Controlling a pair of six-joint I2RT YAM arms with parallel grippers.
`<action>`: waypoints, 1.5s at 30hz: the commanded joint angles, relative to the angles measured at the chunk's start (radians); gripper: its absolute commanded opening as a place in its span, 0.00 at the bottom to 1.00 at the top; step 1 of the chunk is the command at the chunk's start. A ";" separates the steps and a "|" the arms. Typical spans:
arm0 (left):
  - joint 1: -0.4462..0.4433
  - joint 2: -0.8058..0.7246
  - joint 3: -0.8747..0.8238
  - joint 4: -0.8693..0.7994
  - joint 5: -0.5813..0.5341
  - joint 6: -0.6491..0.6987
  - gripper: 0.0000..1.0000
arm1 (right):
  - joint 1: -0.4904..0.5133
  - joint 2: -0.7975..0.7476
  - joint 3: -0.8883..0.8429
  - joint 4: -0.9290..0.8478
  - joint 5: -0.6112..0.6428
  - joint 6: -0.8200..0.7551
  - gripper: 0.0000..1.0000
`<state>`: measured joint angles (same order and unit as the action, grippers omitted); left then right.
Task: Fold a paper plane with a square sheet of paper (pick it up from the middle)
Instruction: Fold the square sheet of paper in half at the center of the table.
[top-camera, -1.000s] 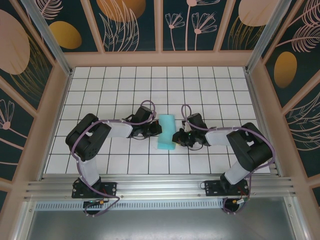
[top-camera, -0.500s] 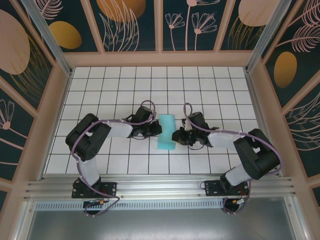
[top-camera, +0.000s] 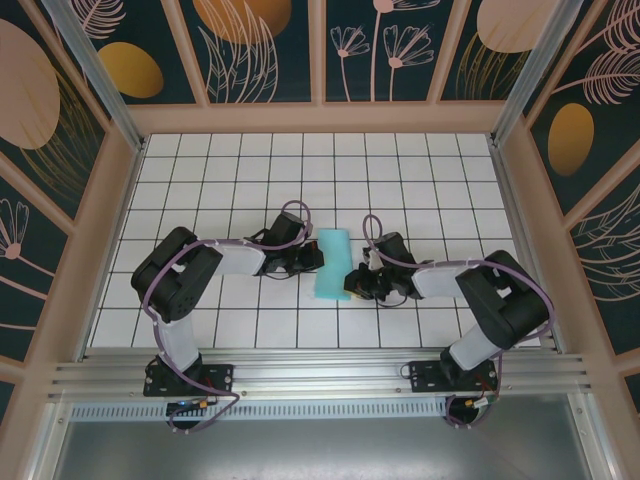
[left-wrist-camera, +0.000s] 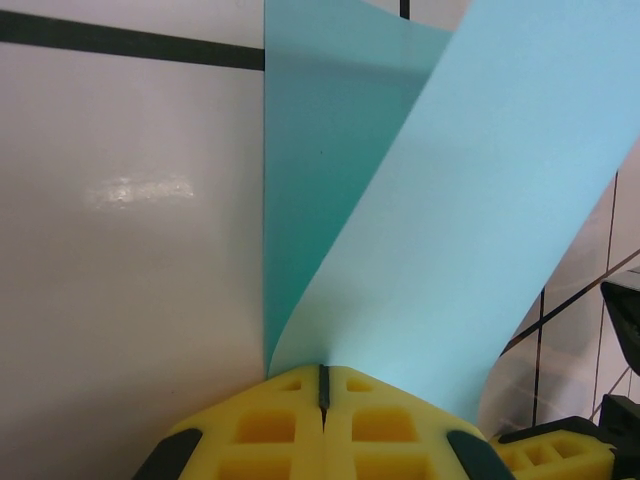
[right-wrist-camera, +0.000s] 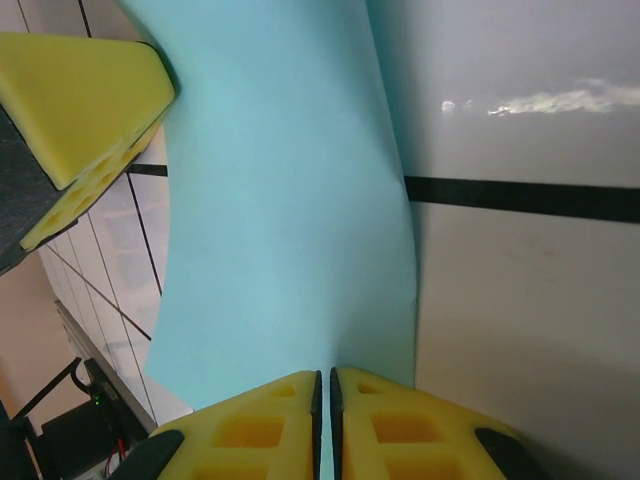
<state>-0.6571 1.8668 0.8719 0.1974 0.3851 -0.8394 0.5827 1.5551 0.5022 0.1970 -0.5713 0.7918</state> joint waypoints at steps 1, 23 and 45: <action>-0.006 0.054 -0.016 -0.104 -0.039 0.019 0.00 | 0.017 -0.066 0.019 -0.095 0.028 -0.008 0.16; -0.007 0.051 -0.011 -0.112 -0.037 0.023 0.00 | 0.079 -0.031 -0.017 -0.071 0.048 0.030 0.14; -0.006 0.059 -0.024 -0.115 -0.041 0.034 0.00 | -0.110 0.168 0.244 -0.015 0.019 -0.091 0.14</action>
<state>-0.6567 1.8668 0.8738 0.1947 0.3855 -0.8314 0.4862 1.6920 0.7246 0.1768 -0.5323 0.7376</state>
